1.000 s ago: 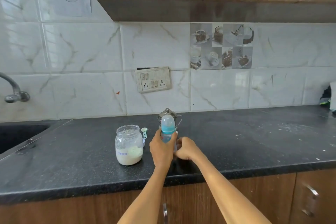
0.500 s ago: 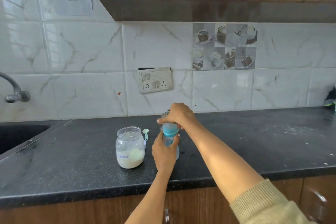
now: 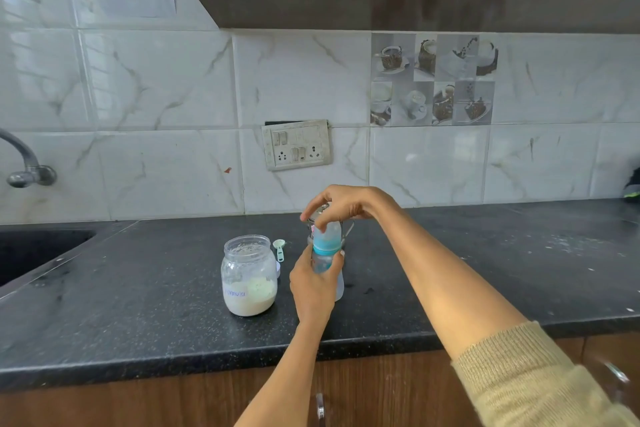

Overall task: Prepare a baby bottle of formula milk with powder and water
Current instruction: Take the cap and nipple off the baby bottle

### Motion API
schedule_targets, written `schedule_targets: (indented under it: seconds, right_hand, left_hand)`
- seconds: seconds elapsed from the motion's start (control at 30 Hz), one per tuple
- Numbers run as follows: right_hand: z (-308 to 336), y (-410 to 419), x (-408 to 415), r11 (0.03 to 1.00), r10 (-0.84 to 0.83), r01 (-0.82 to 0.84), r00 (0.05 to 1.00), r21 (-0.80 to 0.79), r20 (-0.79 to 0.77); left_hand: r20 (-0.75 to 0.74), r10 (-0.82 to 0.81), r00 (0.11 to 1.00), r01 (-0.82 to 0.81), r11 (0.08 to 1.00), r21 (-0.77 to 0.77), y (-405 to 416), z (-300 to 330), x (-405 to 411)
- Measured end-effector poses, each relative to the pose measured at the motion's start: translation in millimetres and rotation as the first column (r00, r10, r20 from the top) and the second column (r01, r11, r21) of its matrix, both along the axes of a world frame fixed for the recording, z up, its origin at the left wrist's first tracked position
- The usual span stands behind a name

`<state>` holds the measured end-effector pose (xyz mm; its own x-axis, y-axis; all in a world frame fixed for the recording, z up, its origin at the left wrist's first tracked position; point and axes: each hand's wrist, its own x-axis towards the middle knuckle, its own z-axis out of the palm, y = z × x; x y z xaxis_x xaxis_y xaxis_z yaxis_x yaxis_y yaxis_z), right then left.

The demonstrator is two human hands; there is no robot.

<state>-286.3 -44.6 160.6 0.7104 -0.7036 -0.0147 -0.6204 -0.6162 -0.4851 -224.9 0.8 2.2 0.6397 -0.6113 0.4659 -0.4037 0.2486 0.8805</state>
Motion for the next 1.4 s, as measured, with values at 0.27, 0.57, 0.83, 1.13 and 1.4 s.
schedule_targets:
  seconds: [0.27, 0.57, 0.83, 1.13, 1.4]
  right_hand:
    - [-12.7, 2.8, 9.1, 0.931, -0.242, 0.165, 0.947, -0.326, -0.211]
    - [-4.5, -13.3, -10.3, 0.999, 0.005, -0.004, 1.000, -0.047, 0.020]
    - [-36.6, -31.9, -53.2, 0.960, -0.215, 0.062, 0.788, 0.274, 0.577]
    - [-135.3, -54.6, -67.9, 0.882, -0.467, 0.402, 0.681, 0.246, 0.564]
    - [-150.4, -59.5, -64.4, 0.849, -0.515, 0.484, 0.662, 0.213, 0.545]
  left_hand:
    - [0.008, 0.013, 1.000, -0.013, 1.000, -0.003, 5.4, 3.3, -1.8]
    - [0.008, 0.006, 1.000, -0.006, 1.000, -0.003, 7.3, 3.2, -1.8]
    - [-0.012, -0.004, 1.000, 0.004, 1.000, 0.022, 6.6, 2.8, -0.4]
    - [-0.010, 0.002, 1.000, -0.002, 1.000, 0.010, 6.1, 1.9, -0.8]
    - [-0.020, 0.012, 1.000, -0.011, 1.000, 0.010, 4.1, 0.6, 0.4]
